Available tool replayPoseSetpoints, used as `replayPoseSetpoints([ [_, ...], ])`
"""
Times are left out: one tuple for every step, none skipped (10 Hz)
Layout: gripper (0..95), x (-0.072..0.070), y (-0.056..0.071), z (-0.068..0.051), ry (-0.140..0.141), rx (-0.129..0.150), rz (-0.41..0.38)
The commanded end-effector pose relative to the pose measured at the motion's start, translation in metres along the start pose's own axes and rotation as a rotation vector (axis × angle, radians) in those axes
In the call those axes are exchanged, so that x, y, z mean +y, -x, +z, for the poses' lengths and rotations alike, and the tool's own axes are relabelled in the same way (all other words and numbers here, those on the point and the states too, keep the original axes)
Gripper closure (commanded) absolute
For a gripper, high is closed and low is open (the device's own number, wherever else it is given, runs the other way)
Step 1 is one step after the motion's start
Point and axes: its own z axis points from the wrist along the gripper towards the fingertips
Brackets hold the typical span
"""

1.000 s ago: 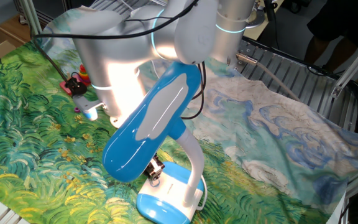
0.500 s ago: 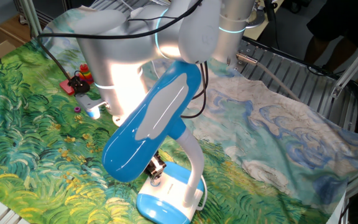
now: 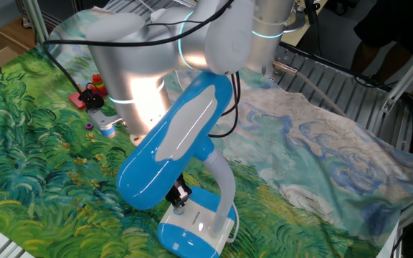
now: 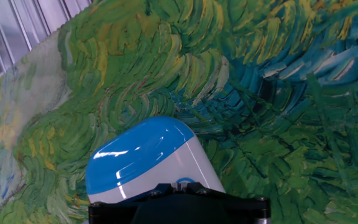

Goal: Turn off the desk lamp by pressing the button

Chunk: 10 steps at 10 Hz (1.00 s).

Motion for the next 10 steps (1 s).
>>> replayPoseSetpoints([
  [95.0, 0.0, 0.001, 0.004, -0.001, -0.002, 0.001],
  [95.0, -0.001, 0.001, 0.005, -0.002, -0.004, 0.002],
  [95.0, -0.002, 0.0, 0.009, -0.001, -0.009, 0.001],
  [95.0, -0.003, -0.002, 0.012, 0.001, -0.014, 0.001],
  [95.0, -0.004, -0.003, 0.014, 0.002, -0.017, 0.004],
  [95.0, -0.004, -0.003, 0.014, 0.003, -0.019, 0.004],
  [95.0, -0.004, -0.003, 0.015, 0.002, -0.019, 0.003],
  [95.0, -0.005, -0.002, 0.016, 0.0, -0.021, 0.002],
  [95.0, -0.005, -0.002, 0.017, 0.0, -0.023, 0.002],
  [95.0, -0.006, -0.001, 0.018, 0.001, -0.025, 0.001],
])
